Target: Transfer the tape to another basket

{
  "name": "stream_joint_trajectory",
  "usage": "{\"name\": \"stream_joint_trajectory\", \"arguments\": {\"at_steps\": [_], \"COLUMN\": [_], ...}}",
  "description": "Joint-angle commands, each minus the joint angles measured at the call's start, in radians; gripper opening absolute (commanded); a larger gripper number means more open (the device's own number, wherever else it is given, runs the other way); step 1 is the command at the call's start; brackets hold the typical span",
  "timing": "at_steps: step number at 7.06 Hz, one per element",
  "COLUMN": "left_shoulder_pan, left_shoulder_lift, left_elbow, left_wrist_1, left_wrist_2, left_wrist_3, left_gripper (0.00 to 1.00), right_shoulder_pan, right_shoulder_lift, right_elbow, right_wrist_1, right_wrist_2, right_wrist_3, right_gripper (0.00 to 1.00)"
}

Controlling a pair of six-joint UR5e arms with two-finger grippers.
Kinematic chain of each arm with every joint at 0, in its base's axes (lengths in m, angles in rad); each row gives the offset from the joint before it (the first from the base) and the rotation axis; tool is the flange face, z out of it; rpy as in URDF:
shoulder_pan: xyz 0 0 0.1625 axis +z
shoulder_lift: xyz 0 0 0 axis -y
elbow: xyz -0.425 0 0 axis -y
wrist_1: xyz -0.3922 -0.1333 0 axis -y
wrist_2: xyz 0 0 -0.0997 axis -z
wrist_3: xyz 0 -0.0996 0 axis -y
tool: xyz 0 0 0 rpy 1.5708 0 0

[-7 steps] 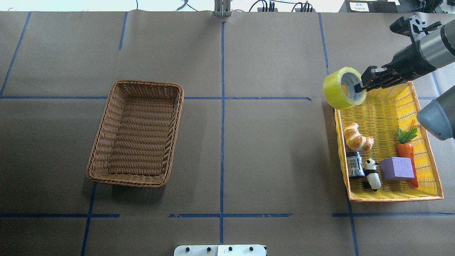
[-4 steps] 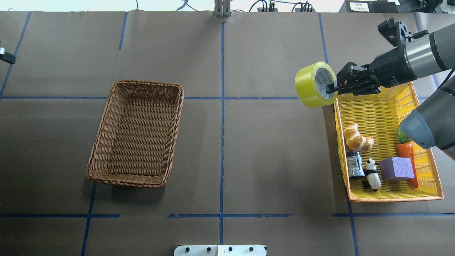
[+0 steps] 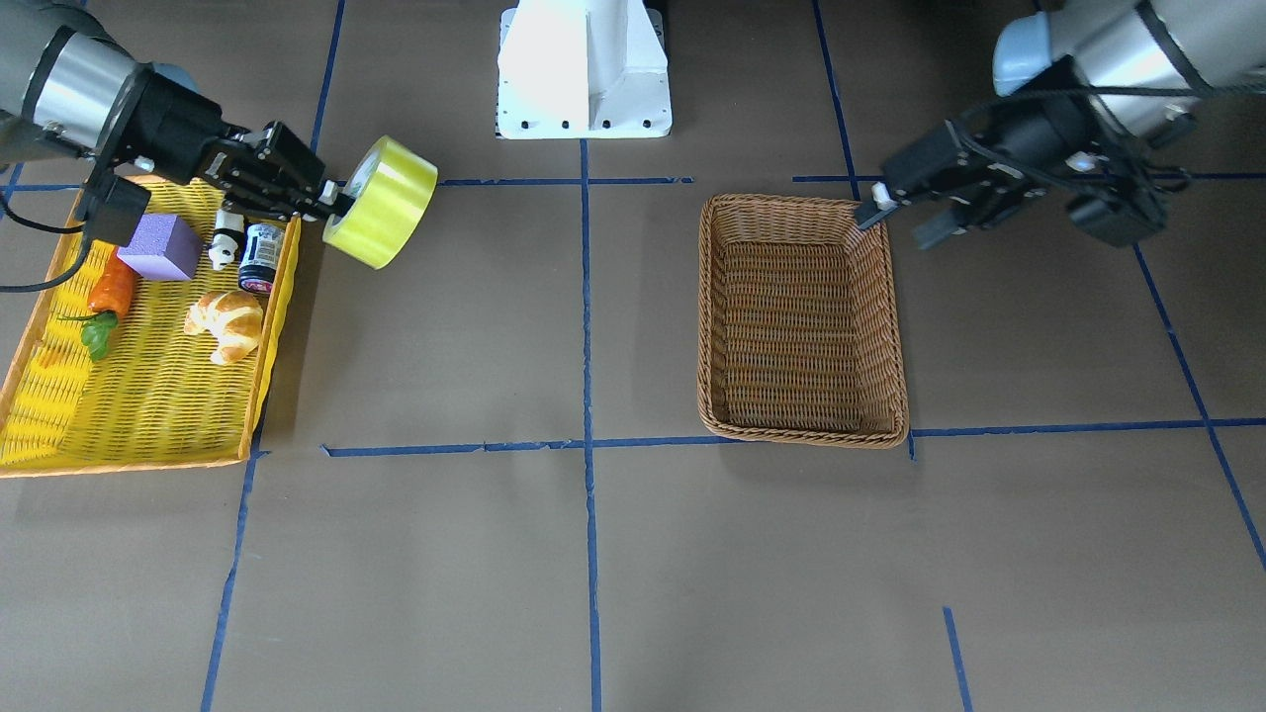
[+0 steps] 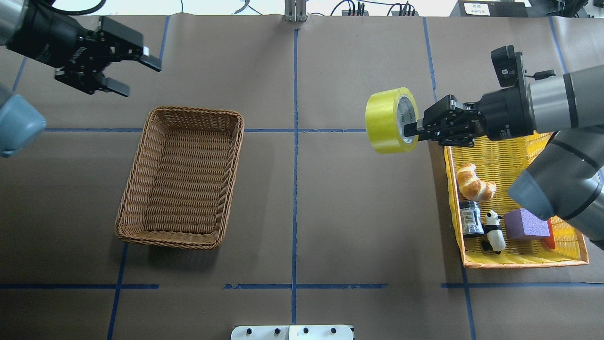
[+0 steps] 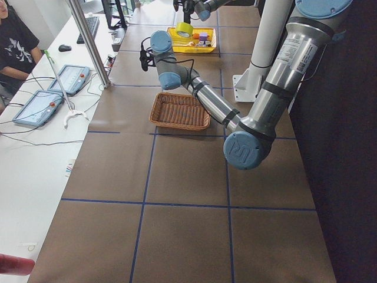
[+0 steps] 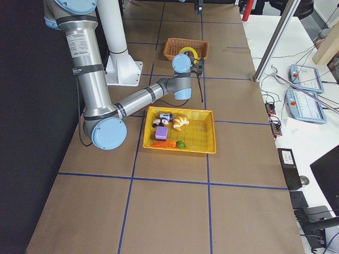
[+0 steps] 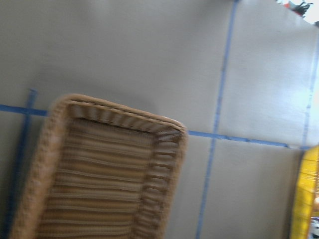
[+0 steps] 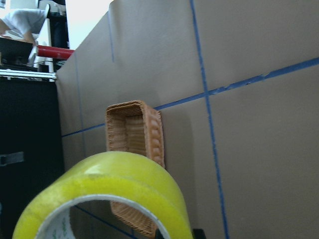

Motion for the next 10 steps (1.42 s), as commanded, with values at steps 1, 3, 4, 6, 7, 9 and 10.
{"name": "stream_joint_trajectory", "arguments": {"at_steps": [1,3,4,6,7,9,10], "left_shoulder_pan": [0.091,0.298,0.387,0.411,0.419,0.429,0.44], "left_shoulder_lift": [-0.048,-0.066,-0.068,-0.097,-0.102,-0.126,-0.141], "left_elbow": [-0.004,-0.006,-0.016,-0.017,-0.017,-0.015,-0.015], "left_wrist_1": [-0.315,-0.643,-0.725,-0.766,-0.803,-0.818,-0.818], "left_wrist_2": [0.161,0.485,0.639,0.672,0.672,0.688,0.692], "left_wrist_3": [-0.301,-0.559,-0.649,-0.663,-0.664,-0.673,-0.673], "left_gripper": [1.0,1.0,1.0,1.0,1.0,1.0,1.0], "right_shoulder_pan": [-0.14,-0.202,-0.202,-0.202,-0.202,-0.214,-0.226], "right_shoulder_lift": [0.0,0.01,0.057,0.117,0.137,0.14,0.14], "right_elbow": [0.001,0.013,0.014,0.014,0.013,0.011,0.01], "right_wrist_1": [0.276,0.341,0.341,0.344,0.358,0.367,0.367], "right_wrist_2": [-0.194,-0.258,-0.258,-0.261,-0.272,-0.272,-0.272], "right_wrist_3": [0.242,0.263,0.336,0.422,0.48,0.499,0.498], "right_gripper": [0.0,0.0,0.0,0.0,0.0,0.01,0.01]}}
